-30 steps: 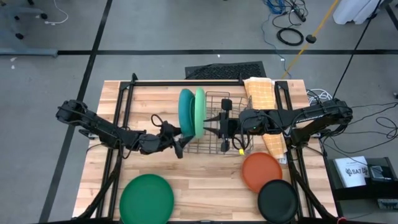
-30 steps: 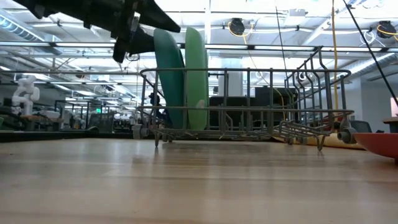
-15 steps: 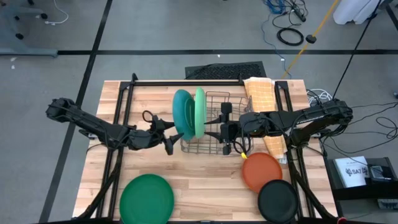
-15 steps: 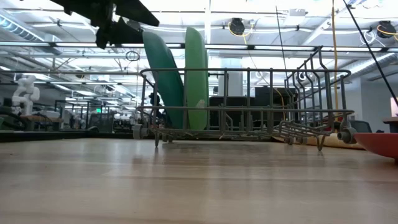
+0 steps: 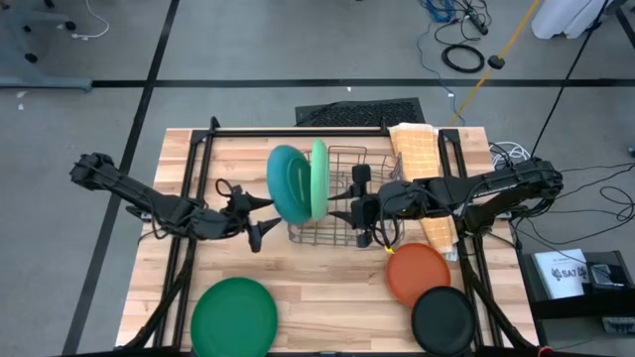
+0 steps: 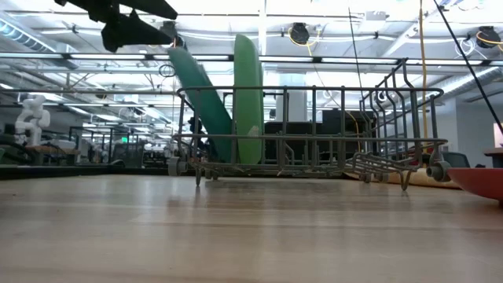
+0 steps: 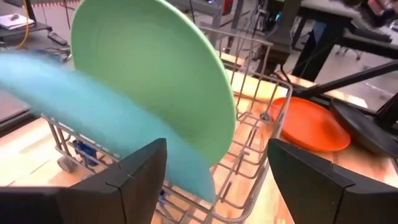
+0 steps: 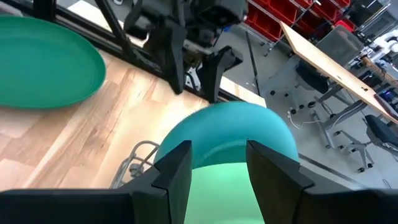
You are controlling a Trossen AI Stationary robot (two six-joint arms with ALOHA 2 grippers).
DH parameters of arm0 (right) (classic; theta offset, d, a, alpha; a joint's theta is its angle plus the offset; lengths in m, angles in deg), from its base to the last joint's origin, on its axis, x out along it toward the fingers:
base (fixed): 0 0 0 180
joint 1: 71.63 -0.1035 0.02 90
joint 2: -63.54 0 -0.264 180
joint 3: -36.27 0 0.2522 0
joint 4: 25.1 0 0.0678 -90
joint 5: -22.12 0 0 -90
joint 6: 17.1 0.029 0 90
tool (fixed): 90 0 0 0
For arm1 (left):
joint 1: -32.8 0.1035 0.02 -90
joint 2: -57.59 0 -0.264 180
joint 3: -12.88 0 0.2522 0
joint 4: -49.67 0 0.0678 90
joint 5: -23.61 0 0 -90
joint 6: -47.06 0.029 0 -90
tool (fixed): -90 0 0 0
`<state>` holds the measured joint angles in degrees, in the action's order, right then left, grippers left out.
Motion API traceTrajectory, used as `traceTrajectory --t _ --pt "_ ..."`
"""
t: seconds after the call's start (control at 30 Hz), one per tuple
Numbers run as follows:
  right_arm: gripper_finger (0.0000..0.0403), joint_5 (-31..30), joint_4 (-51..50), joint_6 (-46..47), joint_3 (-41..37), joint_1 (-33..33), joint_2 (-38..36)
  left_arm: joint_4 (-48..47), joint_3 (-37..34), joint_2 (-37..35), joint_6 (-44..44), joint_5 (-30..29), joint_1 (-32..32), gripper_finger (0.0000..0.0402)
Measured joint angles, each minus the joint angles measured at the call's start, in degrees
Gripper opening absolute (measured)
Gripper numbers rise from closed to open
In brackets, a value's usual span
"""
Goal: Sort dishes
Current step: Put the dark green plate in the dishwasher rack
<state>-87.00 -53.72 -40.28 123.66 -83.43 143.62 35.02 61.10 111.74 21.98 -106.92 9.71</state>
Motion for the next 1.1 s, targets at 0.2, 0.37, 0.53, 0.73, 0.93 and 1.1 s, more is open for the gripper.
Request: traceTrajectory --t 0.2,0.37,0.53,0.73,0.93,1.1 --pt "0.0144 -0.02 -0.62 -0.02 0.00 0.00 0.00 -2.60 0.00 -1.20 -0.72 5.72 -2.96 0.0290" --pt "0.0144 0.01 -0.93 -0.02 0.00 0.00 0.00 -6.66 0.00 -1.08 -6.03 15.24 -6.47 0.0290" --pt "0.0144 1.21 -0.90 -0.03 0.00 0.00 0.00 -14.00 0.07 -0.60 -16.64 23.50 -10.54 0.0290" --pt "0.0144 1.51 -0.12 -0.04 0.00 0.00 0.00 -23.13 0.11 3.87 -27.99 30.51 -14.18 0.0290" --pt "0.0144 1.51 -0.08 -0.03 0.00 0.00 0.00 -25.62 0.09 11.88 -31.25 37.61 -14.54 0.0289" --pt "0.0144 1.51 -0.06 -0.02 0.00 0.00 0.00 -26.61 0.11 16.67 -31.45 41.11 -14.54 0.0289"
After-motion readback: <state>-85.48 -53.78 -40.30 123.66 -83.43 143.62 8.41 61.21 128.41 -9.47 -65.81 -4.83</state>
